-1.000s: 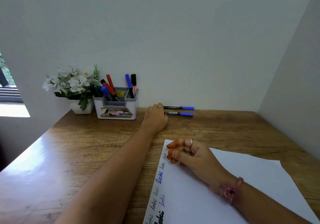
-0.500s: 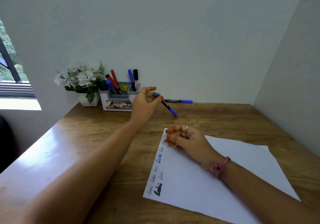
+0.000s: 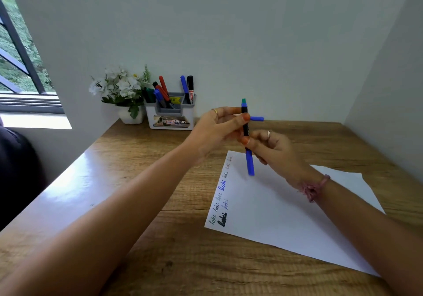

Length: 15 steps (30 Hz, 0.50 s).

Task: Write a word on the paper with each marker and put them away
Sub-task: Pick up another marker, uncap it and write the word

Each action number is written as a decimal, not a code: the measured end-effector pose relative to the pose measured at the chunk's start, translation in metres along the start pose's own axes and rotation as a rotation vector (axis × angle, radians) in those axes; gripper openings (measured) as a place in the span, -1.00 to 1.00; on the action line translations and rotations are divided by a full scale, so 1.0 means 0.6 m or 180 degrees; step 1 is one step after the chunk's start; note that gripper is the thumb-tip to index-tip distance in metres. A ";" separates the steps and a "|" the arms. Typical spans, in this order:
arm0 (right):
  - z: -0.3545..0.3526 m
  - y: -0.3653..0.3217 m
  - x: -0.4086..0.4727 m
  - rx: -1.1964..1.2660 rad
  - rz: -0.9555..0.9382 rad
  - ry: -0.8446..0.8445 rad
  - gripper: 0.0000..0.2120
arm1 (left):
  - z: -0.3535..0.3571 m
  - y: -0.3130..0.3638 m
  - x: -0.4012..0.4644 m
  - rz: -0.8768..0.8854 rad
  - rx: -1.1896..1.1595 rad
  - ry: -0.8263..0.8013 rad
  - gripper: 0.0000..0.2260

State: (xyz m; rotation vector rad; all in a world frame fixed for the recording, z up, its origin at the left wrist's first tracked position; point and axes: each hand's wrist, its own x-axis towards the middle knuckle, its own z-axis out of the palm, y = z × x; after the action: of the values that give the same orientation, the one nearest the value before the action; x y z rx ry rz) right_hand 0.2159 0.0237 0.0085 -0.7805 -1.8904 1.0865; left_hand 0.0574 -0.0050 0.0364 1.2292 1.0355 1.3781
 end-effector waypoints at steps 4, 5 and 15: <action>-0.026 0.006 0.007 0.0526 0.0090 0.0235 -0.86 | 0.006 -0.013 -0.009 -0.0761 0.0966 -0.0790 -0.61; -0.031 0.006 0.006 0.0546 0.0097 0.0228 -0.89 | 0.011 -0.015 -0.012 -0.0869 0.1072 -0.0903 -0.61; -0.013 0.013 0.001 0.0978 0.0126 0.0415 -0.71 | 0.055 -0.040 -0.020 -0.0215 0.1007 -0.0479 -0.82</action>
State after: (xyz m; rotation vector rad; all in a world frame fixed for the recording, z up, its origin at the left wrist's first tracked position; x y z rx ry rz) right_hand 0.2234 0.0306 0.0042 -0.6960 -1.5581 1.2813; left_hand 0.0929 -0.0135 0.0153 1.4891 1.2074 1.0787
